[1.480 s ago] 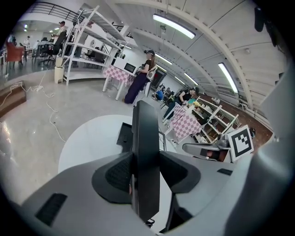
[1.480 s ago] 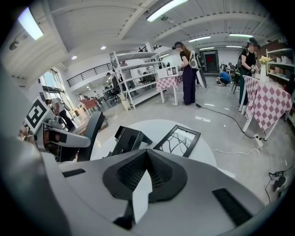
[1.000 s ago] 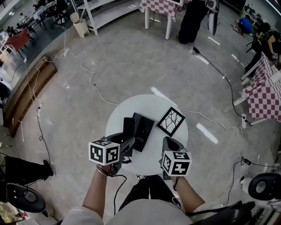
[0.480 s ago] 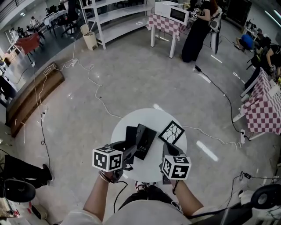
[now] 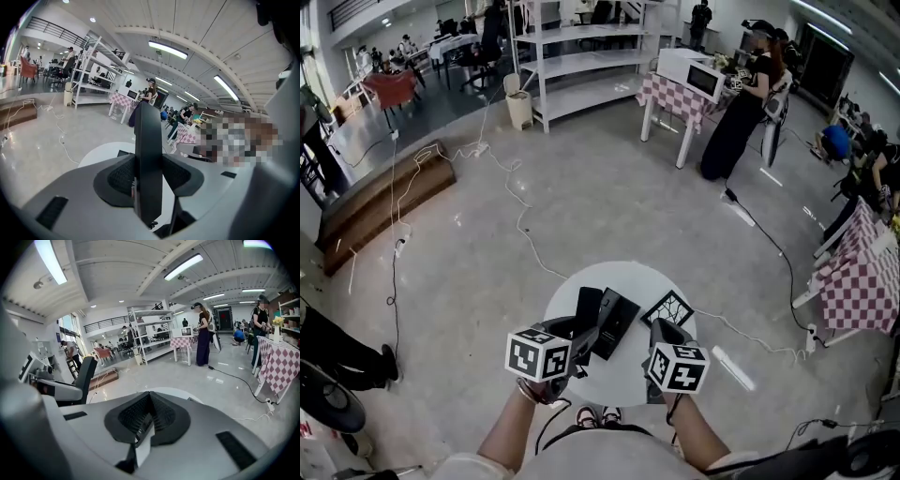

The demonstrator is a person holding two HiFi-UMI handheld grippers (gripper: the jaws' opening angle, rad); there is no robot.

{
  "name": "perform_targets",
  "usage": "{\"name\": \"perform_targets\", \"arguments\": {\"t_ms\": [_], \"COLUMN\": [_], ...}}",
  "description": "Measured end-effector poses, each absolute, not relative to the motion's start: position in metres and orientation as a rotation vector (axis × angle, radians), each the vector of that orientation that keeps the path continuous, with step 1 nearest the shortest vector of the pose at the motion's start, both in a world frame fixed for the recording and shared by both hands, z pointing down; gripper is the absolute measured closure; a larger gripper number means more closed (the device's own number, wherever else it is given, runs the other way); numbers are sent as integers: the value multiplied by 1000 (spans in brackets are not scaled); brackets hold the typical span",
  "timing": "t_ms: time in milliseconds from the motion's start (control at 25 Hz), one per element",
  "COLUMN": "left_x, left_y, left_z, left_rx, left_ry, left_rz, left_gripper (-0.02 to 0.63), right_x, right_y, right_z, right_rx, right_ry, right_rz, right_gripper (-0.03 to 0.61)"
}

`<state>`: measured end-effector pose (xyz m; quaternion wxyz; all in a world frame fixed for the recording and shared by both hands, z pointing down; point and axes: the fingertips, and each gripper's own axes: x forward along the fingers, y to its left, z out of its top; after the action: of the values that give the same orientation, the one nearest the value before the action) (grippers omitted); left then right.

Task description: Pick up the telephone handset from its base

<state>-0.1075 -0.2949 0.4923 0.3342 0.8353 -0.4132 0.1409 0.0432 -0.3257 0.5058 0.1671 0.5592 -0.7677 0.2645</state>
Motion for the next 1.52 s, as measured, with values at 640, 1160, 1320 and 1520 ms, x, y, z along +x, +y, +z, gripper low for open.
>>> {"name": "perform_targets", "arguments": {"t_ms": [640, 1160, 1320, 1520], "left_x": [-127, -134, -120, -107], "left_y": [-301, -328, -330, -330], "left_z": [405, 348, 330, 331], "left_rx": [2330, 2416, 2451, 2413], "left_ry": [-1264, -1670, -1757, -1755], "left_rz": [84, 18, -14, -49], "left_gripper": [419, 419, 419, 419], "right_x": [24, 42, 46, 56], "right_y": [-348, -355, -359, -358], "right_z": [423, 362, 343, 342], "right_rx": [1602, 1750, 1758, 1739], "right_ry": [-2378, -2431, -2474, -2498], "right_rz": [598, 329, 225, 228], "right_gripper": [556, 555, 556, 557]}}
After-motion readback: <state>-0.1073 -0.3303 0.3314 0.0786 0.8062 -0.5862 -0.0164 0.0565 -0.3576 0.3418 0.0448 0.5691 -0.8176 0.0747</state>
